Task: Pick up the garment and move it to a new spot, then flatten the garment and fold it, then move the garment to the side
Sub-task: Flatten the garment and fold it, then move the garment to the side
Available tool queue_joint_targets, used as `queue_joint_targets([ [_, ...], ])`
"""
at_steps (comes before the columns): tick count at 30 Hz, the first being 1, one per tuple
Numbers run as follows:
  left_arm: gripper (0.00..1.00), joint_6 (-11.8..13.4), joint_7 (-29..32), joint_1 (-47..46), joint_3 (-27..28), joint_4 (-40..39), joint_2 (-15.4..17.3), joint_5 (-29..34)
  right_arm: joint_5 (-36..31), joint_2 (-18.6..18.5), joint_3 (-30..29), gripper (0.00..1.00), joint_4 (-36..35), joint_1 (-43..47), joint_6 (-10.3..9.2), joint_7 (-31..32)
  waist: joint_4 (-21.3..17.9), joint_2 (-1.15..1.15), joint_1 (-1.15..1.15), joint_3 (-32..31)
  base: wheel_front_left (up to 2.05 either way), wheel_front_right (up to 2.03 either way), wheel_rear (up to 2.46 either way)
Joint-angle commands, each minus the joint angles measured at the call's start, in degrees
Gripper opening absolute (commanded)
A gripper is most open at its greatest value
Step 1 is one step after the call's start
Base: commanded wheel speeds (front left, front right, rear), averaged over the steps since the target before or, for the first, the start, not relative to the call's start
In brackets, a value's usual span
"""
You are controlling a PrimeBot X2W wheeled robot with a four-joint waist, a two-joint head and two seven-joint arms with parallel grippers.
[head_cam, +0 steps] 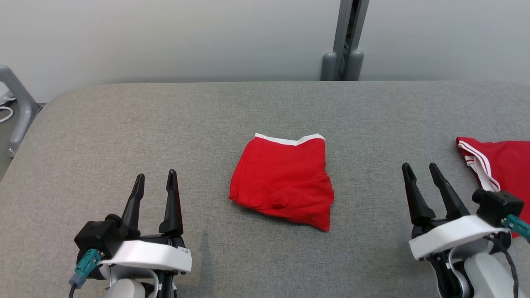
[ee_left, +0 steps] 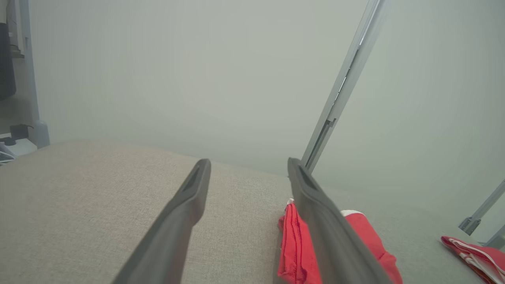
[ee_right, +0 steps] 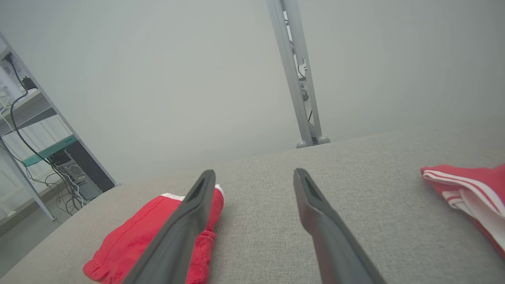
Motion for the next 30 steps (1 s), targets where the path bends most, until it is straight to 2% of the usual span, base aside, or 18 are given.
queue_joint_targets([
  [1, 1.00, -0.2, -0.2, 0.4, 0.3, -0.5, 0.2, 0.3, -2.2, 1.4, -2.5, 1.00, -1.6, 2.5, -0.03, -0.3, -0.8, 0.00, 0.00, 0.3, 0.00, 0.00, 0.00],
  [5, 1.00, -0.6, -0.2, 1.1, 0.1, -1.2, 0.2, 1.0, -6.0, 4.1, -6.1, 1.00, -4.2, 6.4, -0.03, -0.3, -1.3, 0.00, 0.00, 0.3, 0.00, 0.00, 0.00],
  [9, 1.00, -0.8, -0.2, 2.3, -0.3, -1.5, 0.2, 1.2, -9.1, 5.3, -7.7, 1.00, -5.2, 8.6, -0.03, -0.3, -1.4, 0.00, 0.00, -0.1, 0.00, 0.00, 0.00],
  [16, 1.00, -0.6, -0.2, 3.4, -1.3, -1.5, 0.2, 2.0, -9.6, 6.8, -8.5, 1.00, -5.4, 9.7, -0.03, -0.3, -1.4, 0.00, 0.00, -0.6, 0.00, 0.00, 0.00],
  [30, 1.00, -0.6, -0.2, 3.1, -2.7, -1.5, 0.2, 2.0, -10.2, 7.0, -8.5, 1.00, -4.9, 9.2, -0.03, 0.4, 0.3, 0.00, 0.00, -0.2, 0.00, 0.00, 0.00],
])
